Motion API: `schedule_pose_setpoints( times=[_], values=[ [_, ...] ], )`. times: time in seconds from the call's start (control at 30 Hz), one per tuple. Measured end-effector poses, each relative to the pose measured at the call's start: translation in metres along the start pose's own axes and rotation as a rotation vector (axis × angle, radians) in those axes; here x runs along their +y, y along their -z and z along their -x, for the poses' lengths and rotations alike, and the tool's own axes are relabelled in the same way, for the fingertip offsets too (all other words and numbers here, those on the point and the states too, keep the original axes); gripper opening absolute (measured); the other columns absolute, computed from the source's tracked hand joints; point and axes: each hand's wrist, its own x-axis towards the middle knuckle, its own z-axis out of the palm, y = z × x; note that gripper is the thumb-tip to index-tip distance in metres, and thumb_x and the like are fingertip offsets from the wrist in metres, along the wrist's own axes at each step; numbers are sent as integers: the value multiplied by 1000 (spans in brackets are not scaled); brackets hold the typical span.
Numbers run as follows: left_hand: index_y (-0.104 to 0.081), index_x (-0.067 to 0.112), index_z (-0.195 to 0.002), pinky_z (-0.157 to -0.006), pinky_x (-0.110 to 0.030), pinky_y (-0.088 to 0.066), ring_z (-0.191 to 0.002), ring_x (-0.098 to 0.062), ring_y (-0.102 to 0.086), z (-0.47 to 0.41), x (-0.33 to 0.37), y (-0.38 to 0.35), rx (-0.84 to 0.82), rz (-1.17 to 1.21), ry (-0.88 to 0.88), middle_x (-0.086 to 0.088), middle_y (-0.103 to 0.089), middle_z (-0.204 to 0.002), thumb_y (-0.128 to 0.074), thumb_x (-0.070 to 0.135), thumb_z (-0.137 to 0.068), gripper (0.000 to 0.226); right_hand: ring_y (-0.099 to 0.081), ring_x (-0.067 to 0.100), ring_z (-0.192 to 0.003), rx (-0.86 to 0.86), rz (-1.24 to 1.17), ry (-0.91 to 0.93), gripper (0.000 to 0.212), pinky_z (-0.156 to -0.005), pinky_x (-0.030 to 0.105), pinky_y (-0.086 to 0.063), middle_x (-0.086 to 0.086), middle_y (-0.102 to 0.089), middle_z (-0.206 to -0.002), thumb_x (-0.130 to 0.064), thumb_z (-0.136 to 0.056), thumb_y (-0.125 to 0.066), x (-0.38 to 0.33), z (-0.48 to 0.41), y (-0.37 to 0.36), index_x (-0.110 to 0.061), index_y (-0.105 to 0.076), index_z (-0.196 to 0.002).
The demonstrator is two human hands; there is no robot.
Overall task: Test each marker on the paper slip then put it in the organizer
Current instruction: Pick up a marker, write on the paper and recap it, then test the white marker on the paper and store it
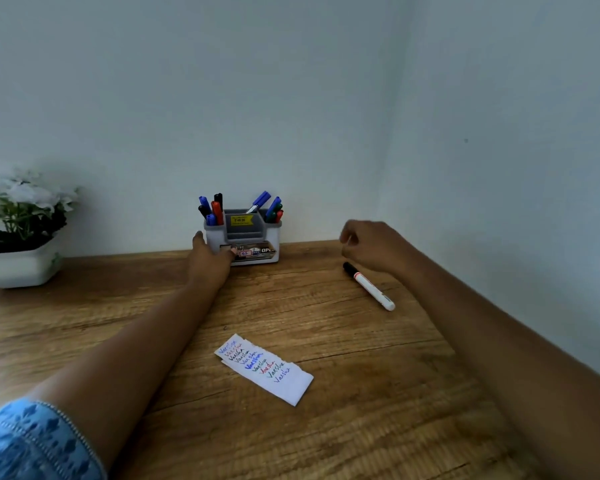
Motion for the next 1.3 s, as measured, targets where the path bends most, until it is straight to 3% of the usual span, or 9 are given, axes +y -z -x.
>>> schedule_pose_setpoints(
  times=[0.1,0.3,0.4,0.53,0.63,0.77,0.97,1.1,1.3],
  values=[
    [-17,10,-151,-107,-41,-37,-135,-32,-38,18,4,3,14,-10,69,-14,-33,-152,-57,16,-96,68,-55,17,-79,-66,111,-145,28,-56,24,-38,10,-68,-101,-34,-89,-52,23,21,-20,-11,-62,-102],
    [-29,21,-148,-99,-42,-41,-128,-32,-46,63,-2,35,-74,-121,79,-10,-41,-147,-62,26,-92,66,-58,24,-95,-69,262,-160,25,-67,28,-37,9,-64,-108,-31,-91,-53,32,27,-41,-11,-60,-104],
    [-31,31,-146,-97,-36,-38,-132,-26,-41,91,4,47,-199,-245,-65,-5,-38,-150,-61,29,-92,62,-57,21,-88,-37,143,-70,17,-67,30,-43,6,-64,-103,-29,-88,-57,20,29,-41,-16,-59,-98],
    [-25,42,-146,-105,-44,-37,-138,-21,-33,120,25,47,-331,-411,-405,4,-28,-155,-52,38,-94,58,-59,16,-88,89,-76,196,18,-74,35,-51,1,-67,-102,-28,-81,-69,-2,38,-32,-20,-62,-96],
    [-27,40,-145,-106,-41,-36,-137,-16,-33,128,39,49,-329,-414,-529,6,-35,-151,-45,40,-96,52,-57,7,-85,129,-210,332,21,-68,22,-45,-7,-66,-98,-26,-79,-73,-17,48,-21,-22,-65,-98],
    [-51,39,-126,-85,-42,-53,-104,-21,-61,124,44,57,-378,-404,-500,7,-63,-116,-45,33,-98,29,-63,4,-79,165,-529,355,21,-68,19,-49,-5,-71,-93,-17,-73,-79,-28,57,-13,-18,-71,-92],
    [-63,28,-103,-71,-30,-59,-71,-10,-66,118,48,58,-518,-53,-238,-2,-69,-89,-57,19,-93,15,-66,5,-81,133,-925,291,23,-68,21,-57,-4,-69,-86,-8,-71,-78,-39,65,-7,-18,-68,-91],
    [-67,16,-105,-62,-27,-58,-65,-11,-66,119,51,57,-572,95,-125,-2,-71,-82,-60,13,-91,16,-68,11,-76,22,-1420,187,26,-66,25,-58,0,-68,-79,-1,-70,-72,-45,68,-9,-12,-64,-93],
    [-70,12,-95,-66,-24,-57,-72,-13,-71,125,50,51,-614,129,-69,-6,-76,-83,-68,23,-75,23,-64,6,-65,-91,-1419,125,5,-60,21,-54,-2,-68,-72,-6,-80,-67,-61,71,-25,-10,-67,-84]
  ],
)
